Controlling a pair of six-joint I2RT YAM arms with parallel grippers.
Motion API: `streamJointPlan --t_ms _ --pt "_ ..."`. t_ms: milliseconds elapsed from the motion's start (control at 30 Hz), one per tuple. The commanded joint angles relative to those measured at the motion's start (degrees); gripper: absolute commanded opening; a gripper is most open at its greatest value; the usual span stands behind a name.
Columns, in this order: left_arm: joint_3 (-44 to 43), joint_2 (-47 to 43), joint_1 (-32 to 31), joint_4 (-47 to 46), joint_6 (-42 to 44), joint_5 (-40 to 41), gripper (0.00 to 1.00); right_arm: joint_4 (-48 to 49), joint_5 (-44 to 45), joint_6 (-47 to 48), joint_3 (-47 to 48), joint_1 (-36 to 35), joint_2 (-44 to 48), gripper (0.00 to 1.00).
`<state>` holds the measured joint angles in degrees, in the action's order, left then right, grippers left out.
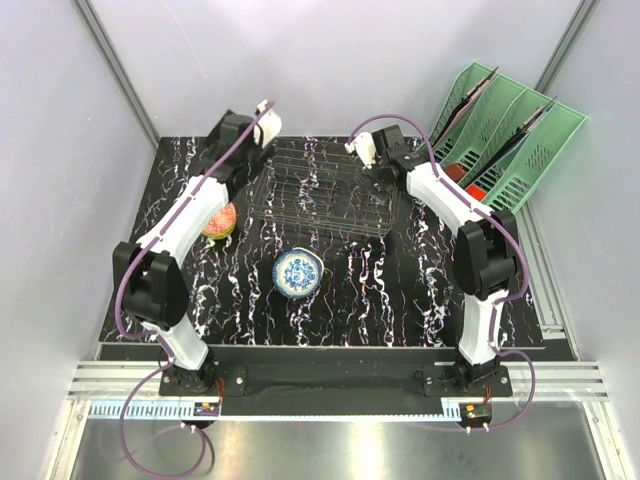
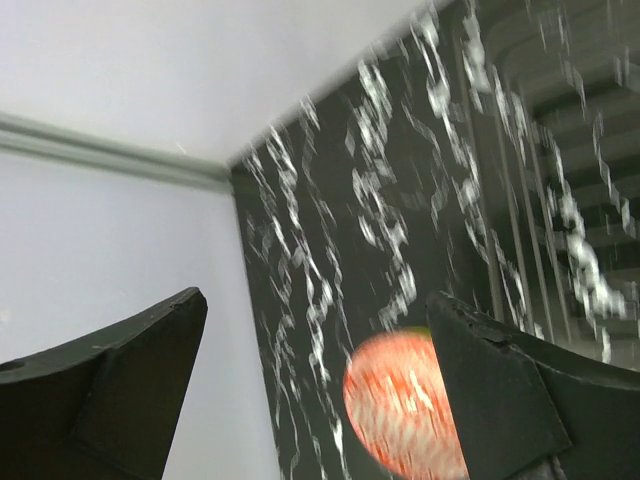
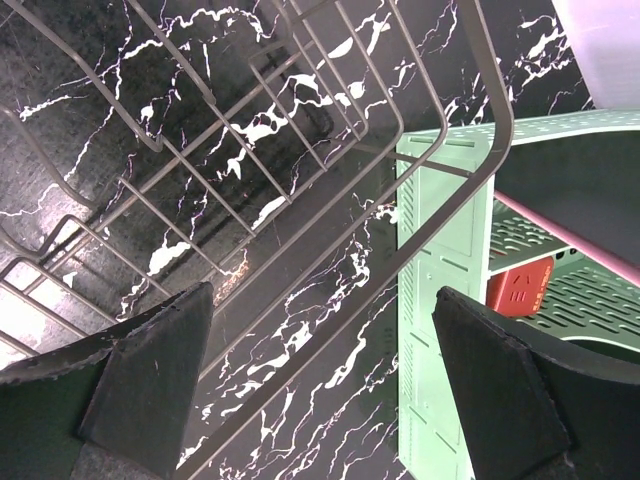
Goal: Load the bowls into the dish rack
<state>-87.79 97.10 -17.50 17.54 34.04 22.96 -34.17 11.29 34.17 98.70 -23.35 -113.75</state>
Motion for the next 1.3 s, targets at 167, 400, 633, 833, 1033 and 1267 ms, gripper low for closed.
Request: streamJointPlan --t_ms 167,400,633,833,1033,1267 --pt "9.5 -5.6 0.0 6.7 3.0 -1.4 0.99 1.4 -0.9 -0.3 -0.5 0.2 3.0 1.00" --pt "12.1 -8.2 0.2 9.8 2.0 -4.1 0.99 1.5 -1.1 -0.6 -2.1 0.3 3.0 1.00" --pt "14.0 -7.1 0.1 11.0 0.5 -6.9 0.99 1.6 -1.8 -1.0 -3.2 0.2 2.9 1.00" --pt "14.0 -5.0 -0.1 12.8 -0.1 -8.7 0.99 1.4 -2.9 -1.2 -4.0 0.2 3.6 1.00" --pt "12.4 -1.7 -0.2 12.7 -1.2 -7.8 0.99 0.8 -5.1 -0.9 -6.2 -1.0 5.2 1.00" --pt "7.4 4.1 -0.3 11.6 -2.4 -5.1 0.99 -0.7 -7.6 0.0 -8.7 -2.8 7.3 1.00"
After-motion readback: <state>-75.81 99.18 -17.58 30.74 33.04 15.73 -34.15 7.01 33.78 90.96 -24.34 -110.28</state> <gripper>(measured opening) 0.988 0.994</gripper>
